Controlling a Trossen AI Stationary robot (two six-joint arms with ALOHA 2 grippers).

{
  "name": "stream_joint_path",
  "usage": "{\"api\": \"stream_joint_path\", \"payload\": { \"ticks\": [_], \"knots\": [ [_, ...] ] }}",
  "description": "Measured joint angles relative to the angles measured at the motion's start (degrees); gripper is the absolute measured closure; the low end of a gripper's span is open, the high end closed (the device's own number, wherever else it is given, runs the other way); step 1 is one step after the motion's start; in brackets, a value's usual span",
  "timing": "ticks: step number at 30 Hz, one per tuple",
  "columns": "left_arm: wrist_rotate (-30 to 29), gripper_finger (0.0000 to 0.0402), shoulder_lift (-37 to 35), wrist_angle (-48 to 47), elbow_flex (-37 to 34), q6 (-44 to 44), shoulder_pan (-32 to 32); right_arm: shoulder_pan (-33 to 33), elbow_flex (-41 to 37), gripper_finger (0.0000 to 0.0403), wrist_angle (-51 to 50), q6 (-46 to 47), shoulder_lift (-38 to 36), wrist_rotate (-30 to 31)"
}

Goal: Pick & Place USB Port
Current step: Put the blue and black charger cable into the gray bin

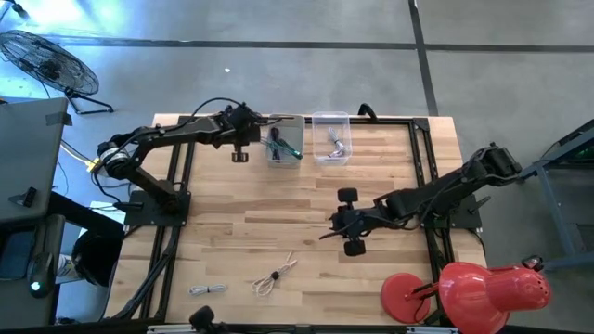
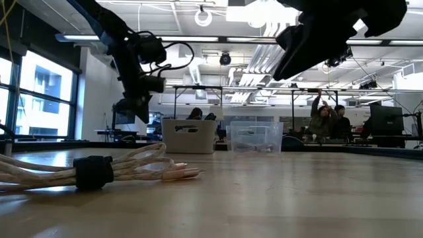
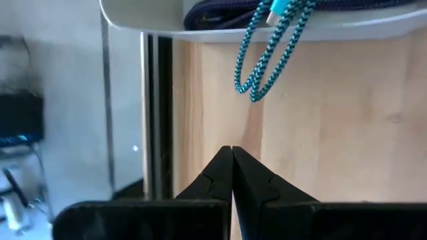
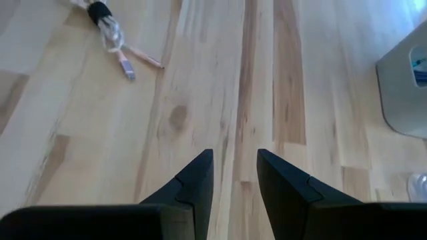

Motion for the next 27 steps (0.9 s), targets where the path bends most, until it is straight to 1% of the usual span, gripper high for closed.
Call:
{"api": "stream_joint_path", "payload": {
  "ticks": [2, 7, 13, 21, 27],
  "knots": [
    [1.04, 0.0401, 0.0, -0.92, 0.0, -2.92, 0.44, 0.04, 0.0, 0.0295, 0.12, -0.23, 0.0, -0.14],
    [7.67, 0.0401, 1.11, -1.56, 0.0, -11.48, 1.58, 0.04, 0.0, 0.0295, 0.14, -0.41, 0.0, -0.14],
    [12.31, 0.0401, 2.76, -1.6, -0.02, -18.69, 1.5, 0.04, 0.0, 0.0295, 0.67, -0.43, 0.0, -0.16],
    [15.07, 0.0401, 6.32, -1.92, -0.04, -23.14, 1.5, 0.05, 0.02, 0.0295, 2.65, -0.43, 0.0, -0.54],
    [13.91, 0.0401, 9.21, 3.72, -0.04, -24.31, 1.48, 0.52, 0.02, 0.0295, 2.87, -0.3, 0.0, -0.52]
  ]
}}
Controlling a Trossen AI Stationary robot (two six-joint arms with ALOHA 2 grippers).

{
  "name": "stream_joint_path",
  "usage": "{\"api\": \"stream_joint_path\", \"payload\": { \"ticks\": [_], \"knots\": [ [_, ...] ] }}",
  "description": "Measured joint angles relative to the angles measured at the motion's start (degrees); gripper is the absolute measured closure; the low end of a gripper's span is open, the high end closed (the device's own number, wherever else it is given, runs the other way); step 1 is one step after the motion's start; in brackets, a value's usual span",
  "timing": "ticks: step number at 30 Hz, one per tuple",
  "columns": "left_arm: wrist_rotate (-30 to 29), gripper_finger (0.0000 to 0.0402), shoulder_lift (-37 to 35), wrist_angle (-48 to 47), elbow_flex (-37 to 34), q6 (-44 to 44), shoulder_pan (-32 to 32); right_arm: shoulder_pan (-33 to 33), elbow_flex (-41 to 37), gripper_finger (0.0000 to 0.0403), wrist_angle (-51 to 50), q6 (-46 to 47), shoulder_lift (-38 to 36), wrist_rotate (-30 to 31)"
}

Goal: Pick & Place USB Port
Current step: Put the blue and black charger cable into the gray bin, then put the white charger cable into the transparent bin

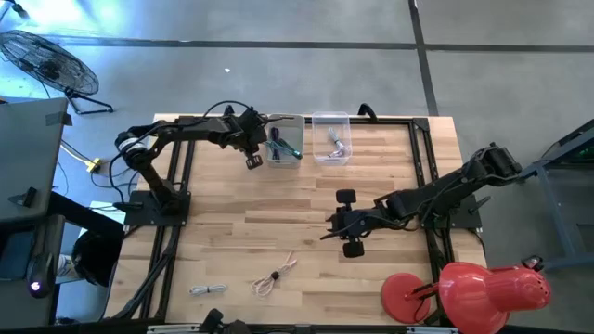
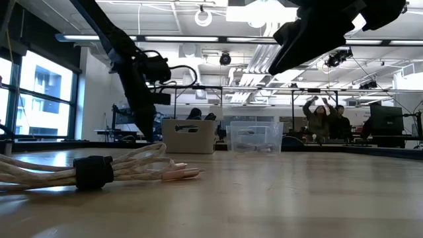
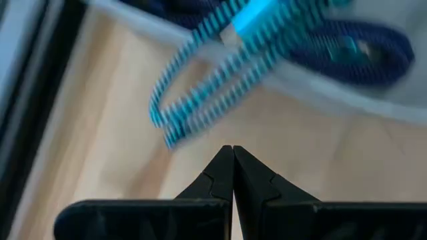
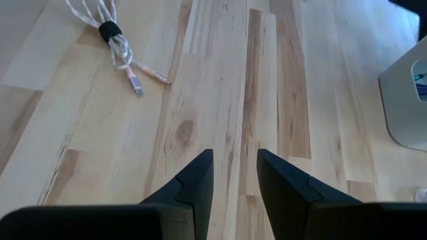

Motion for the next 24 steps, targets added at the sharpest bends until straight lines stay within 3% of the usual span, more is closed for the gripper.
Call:
{"api": "stream_joint_path", "payload": {
  "ticks": [6, 13, 20, 24],
  "knots": [
    [-1.3, 0.0401, 2.59, 8.33, -0.02, -0.81, 0.0, 1.05, 0.0, 0.0295, 0.16, 0.02, 0.0, 0.17],
    [-3.44, 0.0401, 0.36, 14.84, 0.0, 1.91, -0.19, 1.16, 0.02, 0.0295, 0.13, -0.14, -0.02, -0.03],
    [-9.96, 0.0401, -4.58, 13.9, 0.02, 6.62, -2.52, 1.16, 0.04, 0.0295, -0.17, -0.5, -0.02, -0.03],
    [-10.3, 0.0401, -6.94, 9.62, 0.02, 6.78, -4.19, 1.16, 0.04, 0.0295, -0.28, -0.52, -0.02, 0.16]
  ]
}}
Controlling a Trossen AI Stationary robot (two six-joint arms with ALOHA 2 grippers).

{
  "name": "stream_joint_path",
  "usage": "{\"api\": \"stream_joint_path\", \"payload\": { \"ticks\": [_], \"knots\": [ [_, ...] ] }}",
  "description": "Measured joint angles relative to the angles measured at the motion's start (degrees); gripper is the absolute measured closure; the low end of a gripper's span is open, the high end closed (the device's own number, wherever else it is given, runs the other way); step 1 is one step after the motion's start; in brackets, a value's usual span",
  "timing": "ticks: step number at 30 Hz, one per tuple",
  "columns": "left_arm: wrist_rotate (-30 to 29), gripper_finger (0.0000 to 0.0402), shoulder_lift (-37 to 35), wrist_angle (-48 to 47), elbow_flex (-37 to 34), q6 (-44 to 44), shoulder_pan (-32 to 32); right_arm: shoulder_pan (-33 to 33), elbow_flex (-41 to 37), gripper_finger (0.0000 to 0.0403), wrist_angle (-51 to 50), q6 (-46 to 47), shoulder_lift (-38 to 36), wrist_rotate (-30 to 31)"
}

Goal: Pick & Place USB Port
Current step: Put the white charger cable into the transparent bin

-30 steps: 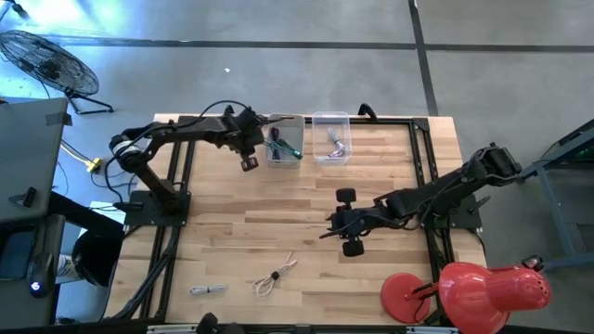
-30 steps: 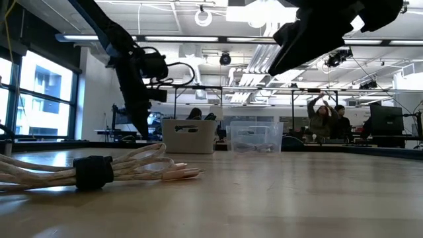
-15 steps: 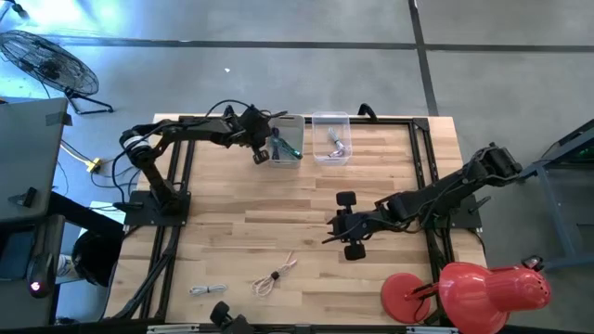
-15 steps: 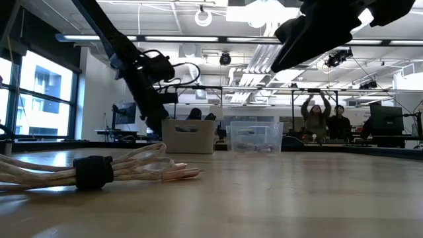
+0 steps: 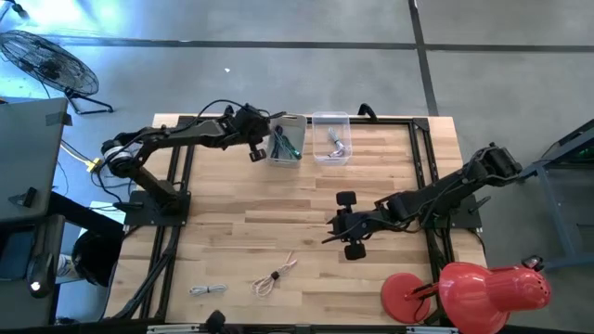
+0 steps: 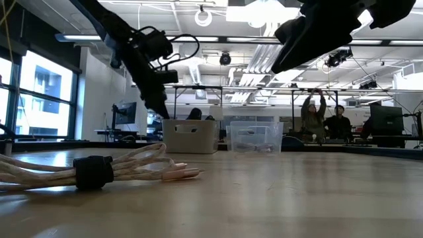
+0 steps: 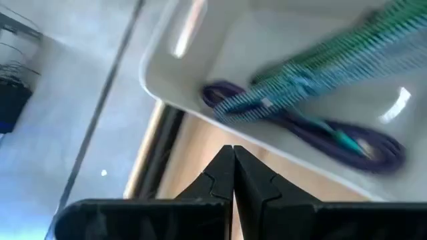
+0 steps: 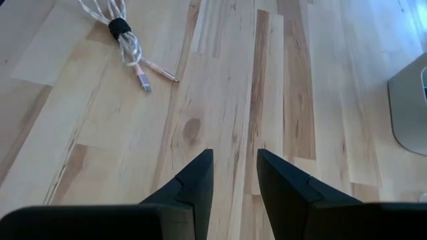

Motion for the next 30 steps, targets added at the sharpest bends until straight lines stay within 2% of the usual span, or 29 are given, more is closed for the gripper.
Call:
{"api": "stream_joint_path", "payload": {
  "ticks": [2, 6, 13, 21, 26, 30],
  "knots": [
    [0.83, 0.0401, -1.19, -4.36, 0.0, 0.16, -1.08, 0.0, 0.0, 0.0295, -0.01, 0.23, 0.0, -0.01],
    [6.09, 0.0401, -4.14, -16.91, 0.0, 4.78, -3.4, 0.0, 0.0, 0.0295, -0.17, 0.44, 0.0, -1.29],
    [7.05, 0.0402, -10.99, -33.5, 0.0, 4.88, -9.84, 0.0, 0.0, 0.0295, 0.17, -0.95, 0.0, -2.76],
    [16.16, 0.0402, -21.62, -36.44, 0.0, -5.23, -22.36, 0.0, 0.0, 0.0295, 1.03, -0.97, 0.0, -2.6],
    [16.83, 0.0402, -25.81, -39.71, 0.0, -13.14, -31.73, 0.0, 0.0, 0.0295, 1.94, -0.95, 0.0, -2.78],
    [16.77, 0.0402, -26.49, -43.6, 0.0, -18.02, -39.35, 0.29, 0.0, 0.0295, 2.52, -0.73, -0.02, -2.8]
  ]
}}
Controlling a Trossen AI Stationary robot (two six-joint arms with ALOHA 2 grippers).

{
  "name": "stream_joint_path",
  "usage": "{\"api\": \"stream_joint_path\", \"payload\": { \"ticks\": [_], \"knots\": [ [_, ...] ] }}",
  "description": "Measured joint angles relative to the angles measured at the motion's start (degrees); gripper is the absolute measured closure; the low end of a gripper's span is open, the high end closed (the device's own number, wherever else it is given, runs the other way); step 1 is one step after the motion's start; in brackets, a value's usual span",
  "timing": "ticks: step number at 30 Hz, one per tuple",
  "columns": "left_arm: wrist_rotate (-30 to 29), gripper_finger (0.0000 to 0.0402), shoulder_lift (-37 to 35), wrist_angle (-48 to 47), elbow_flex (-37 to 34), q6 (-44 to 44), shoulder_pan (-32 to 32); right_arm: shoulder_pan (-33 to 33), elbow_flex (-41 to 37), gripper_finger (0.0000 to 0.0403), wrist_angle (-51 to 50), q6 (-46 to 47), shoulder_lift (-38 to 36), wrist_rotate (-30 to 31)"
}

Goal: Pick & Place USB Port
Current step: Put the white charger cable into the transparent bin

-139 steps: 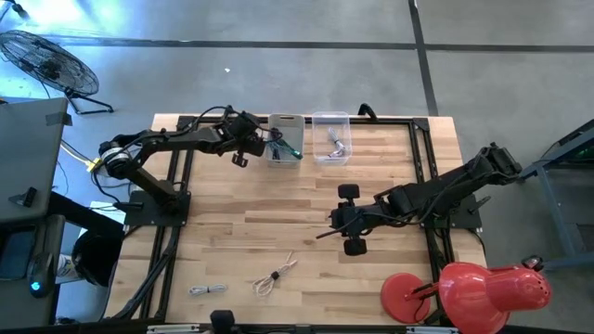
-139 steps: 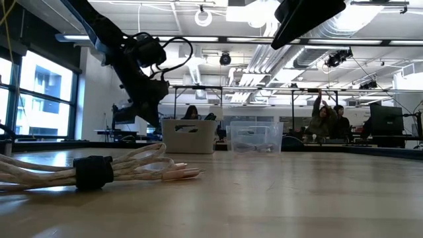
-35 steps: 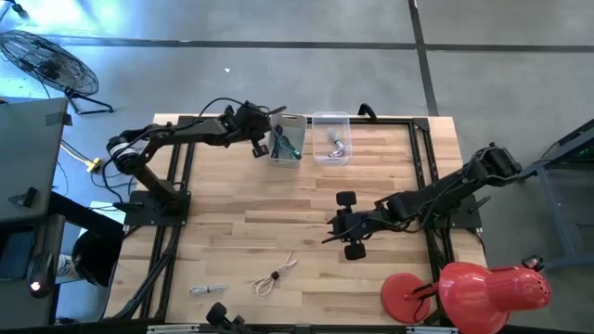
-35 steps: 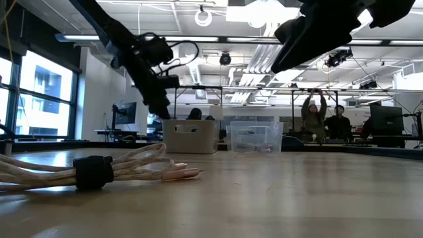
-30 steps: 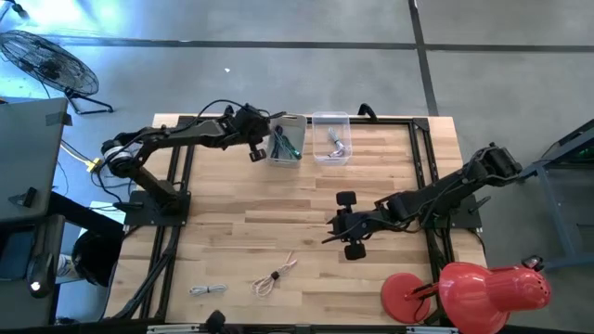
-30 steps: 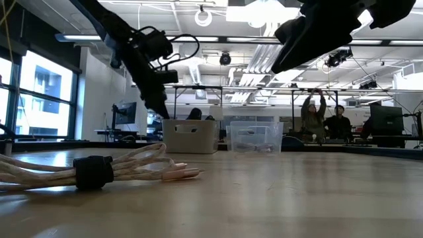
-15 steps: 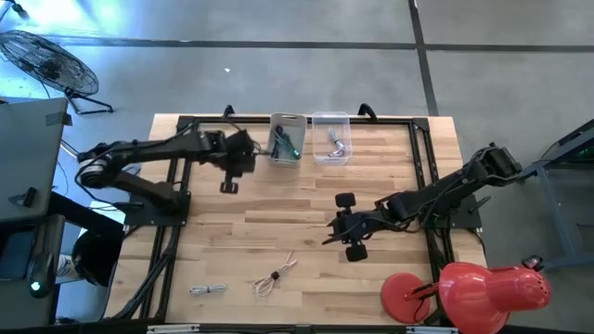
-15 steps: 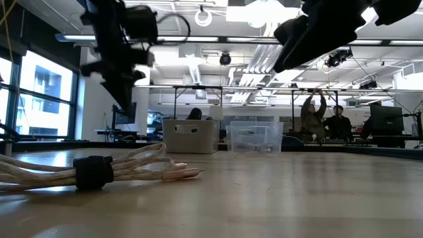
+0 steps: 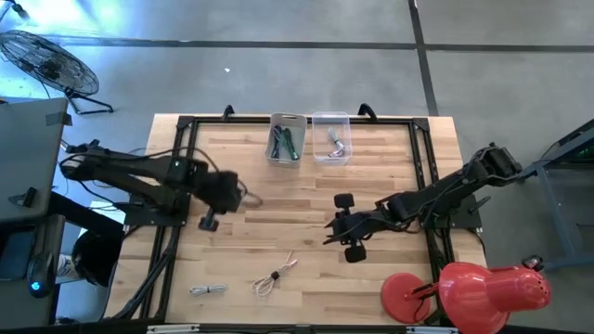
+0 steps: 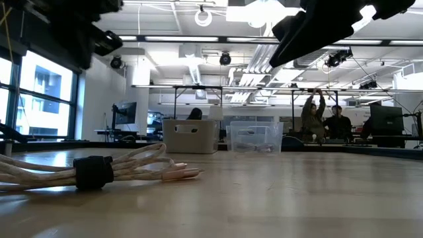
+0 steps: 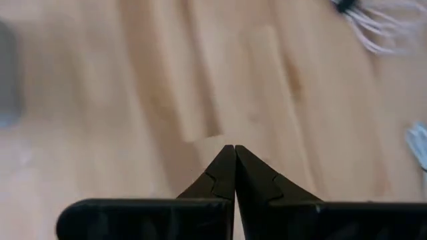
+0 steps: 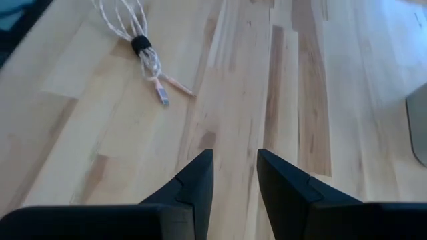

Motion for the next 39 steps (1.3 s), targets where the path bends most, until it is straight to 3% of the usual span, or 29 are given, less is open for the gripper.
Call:
{"api": "stream_joint_path", "payload": {
  "ticks": [6, 12, 19, 26, 31, 39],
  "knots": [
    [-0.63, 0.0401, 2.05, 5.33, -3.49, -0.81, -10.15, 1.97, 0.0, 0.0295, 4.18, -0.17, 0.0, 0.0],
    [-1.41, 0.0386, 6.26, 11.1, -3.89, -5.66, -13.37, 4.59, 0.0, 0.0295, 5.66, -0.19, 0.0, 0.26],
    [0.75, 0.0306, 8.61, 17.64, -3.87, -10.63, -17.9, 5.74, 0.0, 0.0295, 7.05, -0.57, 0.0, 0.4],
    [4.59, 0.0222, 8.66, 11.98, -3.87, -21.72, -17.88, 5.72, 0.0, 0.0295, 7.01, -1.24, 0.0, 0.42],
    [7.38, 0.0214, 8.66, 9.66, -3.87, -30.17, -19.47, 5.72, 0.0, 0.0295, 6.99, -1.28, 0.0, 0.42],
    [8.9, 0.0213, 11.11, 11.0, -3.85, -41.42, -29.63, 5.72, 0.0, 0.0295, 6.99, -1.63, 0.0, 0.42]
  ]
}}
